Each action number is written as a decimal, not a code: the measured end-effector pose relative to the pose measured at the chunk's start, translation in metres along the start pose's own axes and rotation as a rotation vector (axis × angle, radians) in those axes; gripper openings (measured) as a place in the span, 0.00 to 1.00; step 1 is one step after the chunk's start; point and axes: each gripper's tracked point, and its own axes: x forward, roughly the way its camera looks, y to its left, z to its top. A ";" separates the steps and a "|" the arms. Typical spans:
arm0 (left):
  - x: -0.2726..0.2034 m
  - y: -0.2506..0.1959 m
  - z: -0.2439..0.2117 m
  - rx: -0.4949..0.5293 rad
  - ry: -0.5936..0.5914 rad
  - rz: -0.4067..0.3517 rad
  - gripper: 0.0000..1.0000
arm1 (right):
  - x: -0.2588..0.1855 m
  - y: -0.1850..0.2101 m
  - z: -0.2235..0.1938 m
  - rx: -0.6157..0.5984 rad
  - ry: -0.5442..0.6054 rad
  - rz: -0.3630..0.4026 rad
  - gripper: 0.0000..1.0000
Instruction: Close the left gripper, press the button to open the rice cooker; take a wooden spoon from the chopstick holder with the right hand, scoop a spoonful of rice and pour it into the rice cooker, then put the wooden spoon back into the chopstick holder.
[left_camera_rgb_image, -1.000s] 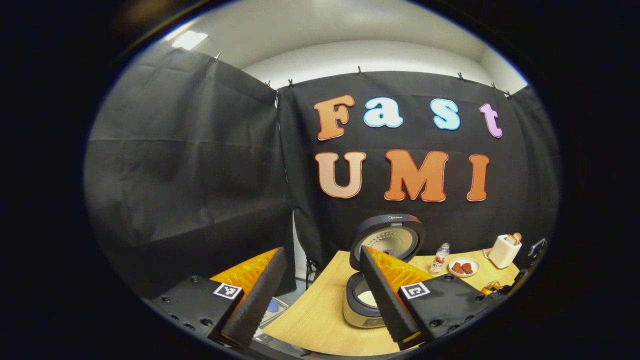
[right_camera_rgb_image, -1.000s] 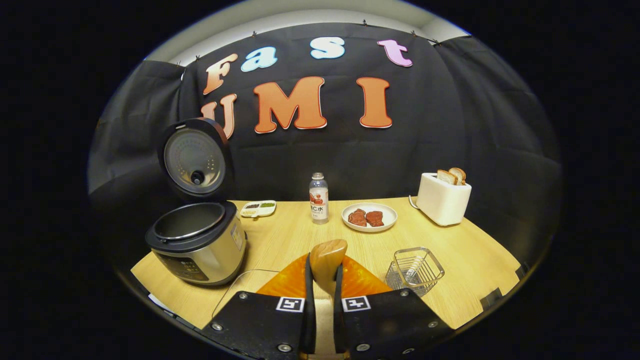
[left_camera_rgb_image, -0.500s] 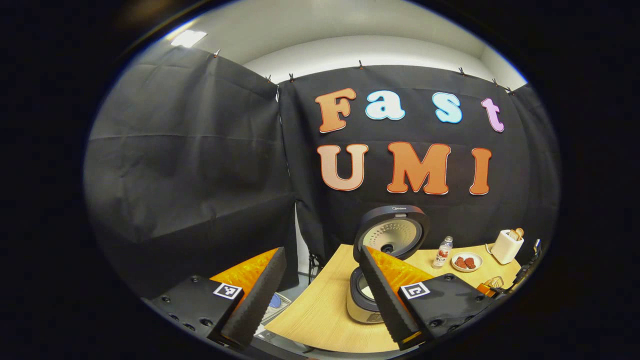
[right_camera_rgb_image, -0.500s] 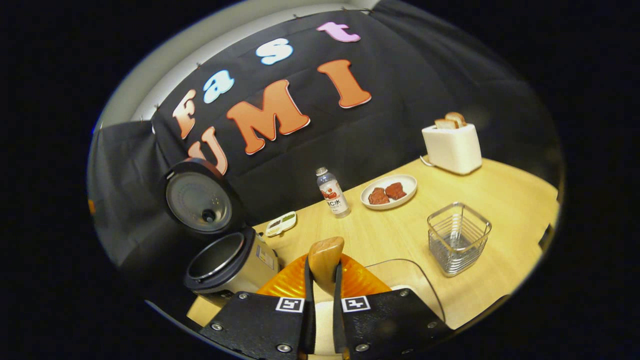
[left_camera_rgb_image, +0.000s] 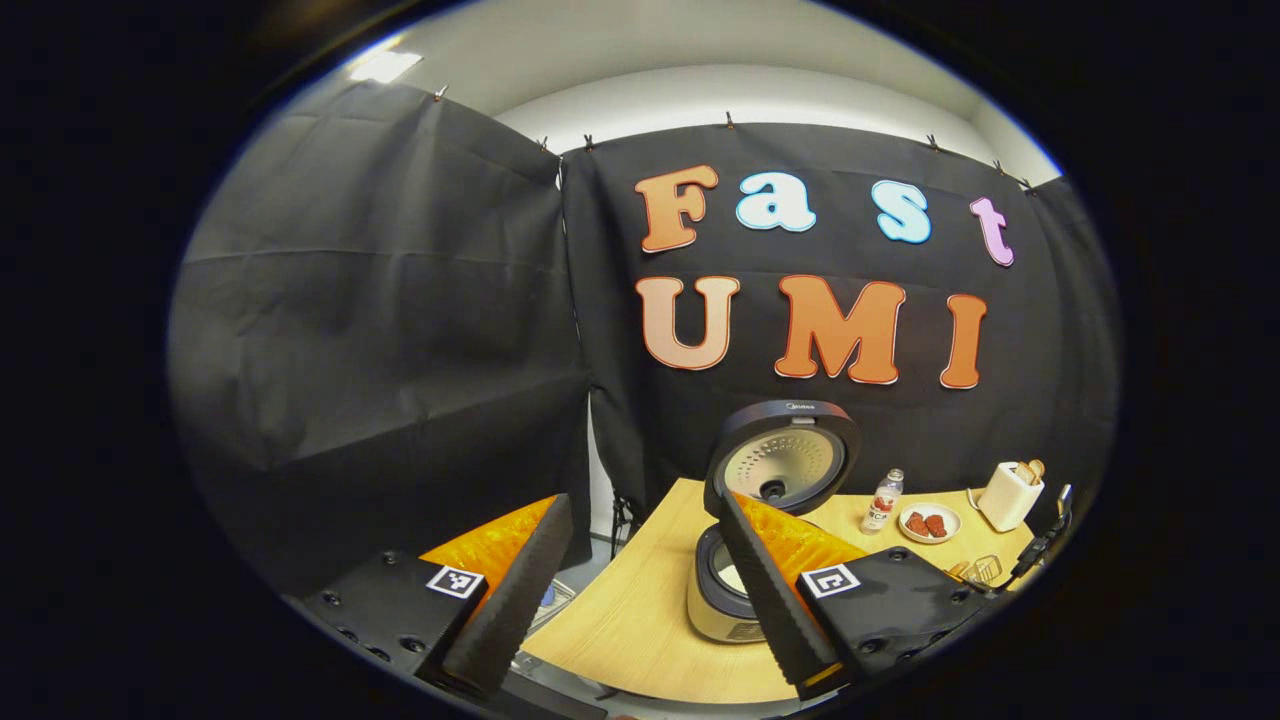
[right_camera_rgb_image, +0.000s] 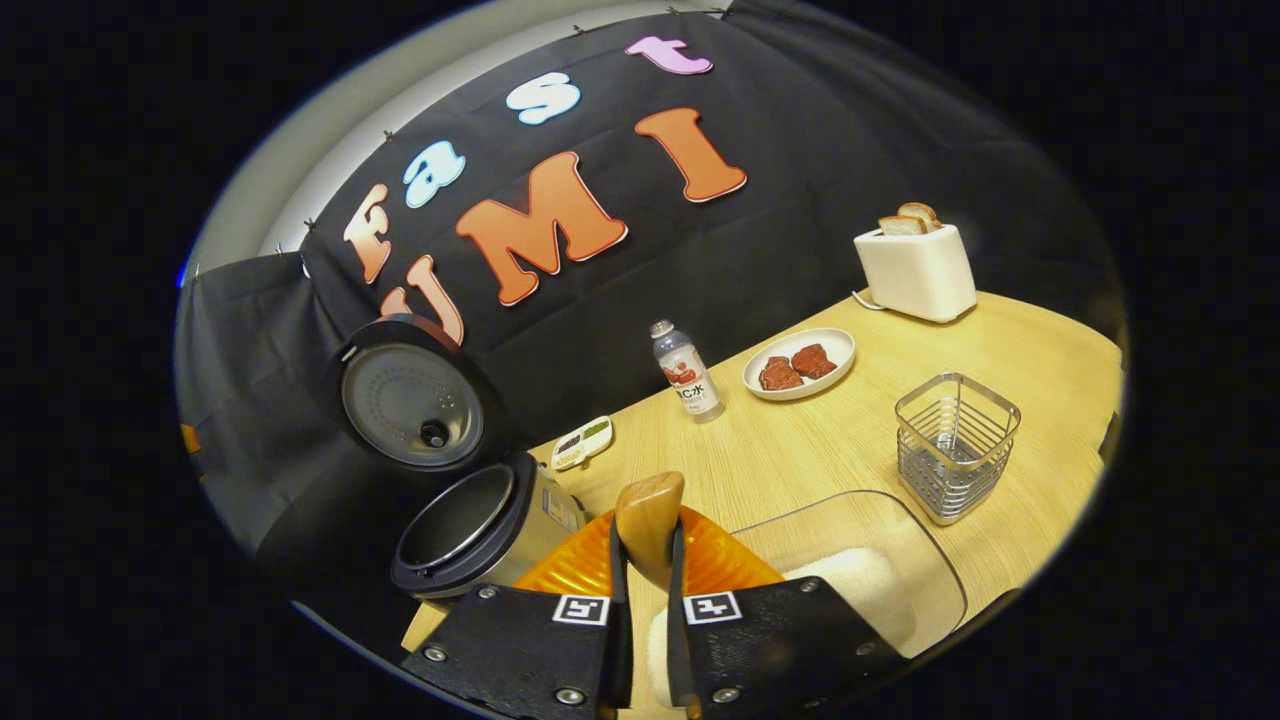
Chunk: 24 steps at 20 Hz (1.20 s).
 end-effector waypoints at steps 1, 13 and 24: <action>0.001 0.000 0.000 -0.002 0.001 0.000 0.99 | 0.001 0.001 -0.001 0.013 0.008 -0.001 0.13; -0.005 -0.002 -0.008 -0.056 0.023 -0.019 0.98 | 0.006 -0.027 -0.014 0.508 0.147 0.021 0.13; -0.009 -0.012 0.013 -0.055 -0.032 -0.045 0.98 | -0.018 -0.067 0.018 0.815 0.104 0.000 0.13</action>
